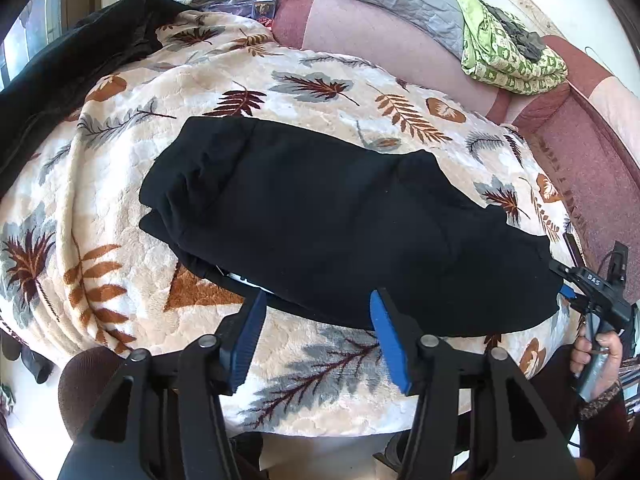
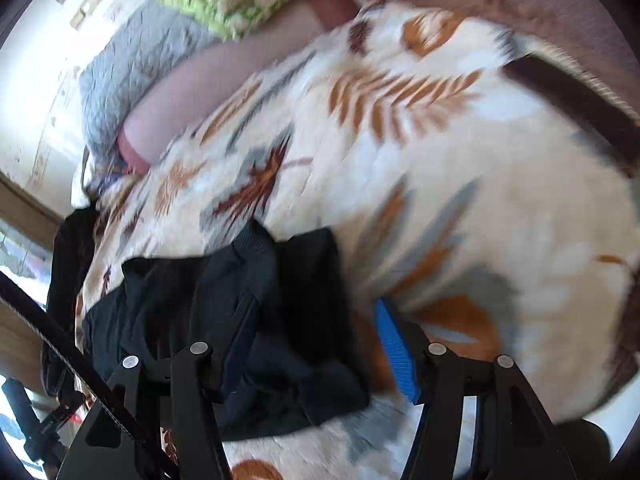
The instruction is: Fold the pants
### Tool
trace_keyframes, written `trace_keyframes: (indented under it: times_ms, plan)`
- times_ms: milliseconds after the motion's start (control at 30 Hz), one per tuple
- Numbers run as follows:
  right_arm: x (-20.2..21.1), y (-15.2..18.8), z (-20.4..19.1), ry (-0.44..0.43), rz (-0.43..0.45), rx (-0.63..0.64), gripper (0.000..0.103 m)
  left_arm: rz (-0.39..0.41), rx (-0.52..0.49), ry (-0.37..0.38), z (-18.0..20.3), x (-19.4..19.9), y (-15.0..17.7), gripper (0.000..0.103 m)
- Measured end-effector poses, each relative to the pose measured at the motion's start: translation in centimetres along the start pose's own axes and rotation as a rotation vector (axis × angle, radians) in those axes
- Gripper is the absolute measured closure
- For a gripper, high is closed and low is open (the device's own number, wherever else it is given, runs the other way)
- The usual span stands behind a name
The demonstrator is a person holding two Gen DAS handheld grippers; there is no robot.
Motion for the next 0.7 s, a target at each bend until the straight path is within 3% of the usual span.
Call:
trace_keyframes:
  times_ms: [67, 133, 167, 267, 433, 533, 700]
  plan:
    - [-0.5, -0.2, -1.4, 0.034, 0.023, 0.069, 0.032, -0.006, 0.012, 0.002, 0.0, 0.0, 0.0, 0.05]
    - [-1.4, -0.1, -3.3, -0.002, -0.032, 0.141, 0.075, -0.005, 0.022, 0.006, 0.0, 0.0, -0.1, 0.05]
    - [-1.9, -0.1, -4.0, -0.003, -0.052, 0.162, 0.083, -0.005, 0.024, 0.004, 0.1, 0.1, -0.2, 0.05]
    - [-1.4, -0.8, -5.3, 0.018, -0.027, 0.229, 0.087, 0.0, 0.027, -0.01, 0.1, 0.3, -0.3, 0.05]
    - [1.3, -4.4, -3.4, 0.016, 0.08, 0.158, 0.095, 0.007, 0.057, -0.019, -0.4, 0.5, -0.6, 0.049]
    - [2.1, -5.7, -1.7, 0.061, 0.114, 0.132, 0.098, 0.005, 0.068, -0.016, -0.5, 0.5, -0.5, 0.049]
    - [1.7, -4.9, 3.5, 0.128, 0.076, 0.024, 0.097, -0.009, 0.066, -0.016, -0.3, 0.0, -0.3, 0.049]
Point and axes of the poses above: each gripper's, at about its wrist camera, not at the fingertips, and x roughly against the way its jaws point, z to its right, y to its underside, the point moved 6 cm from there along -x, roughly the way its jaws point, and after that the axes turned 3 degrees about x, right-handed, at the moved point
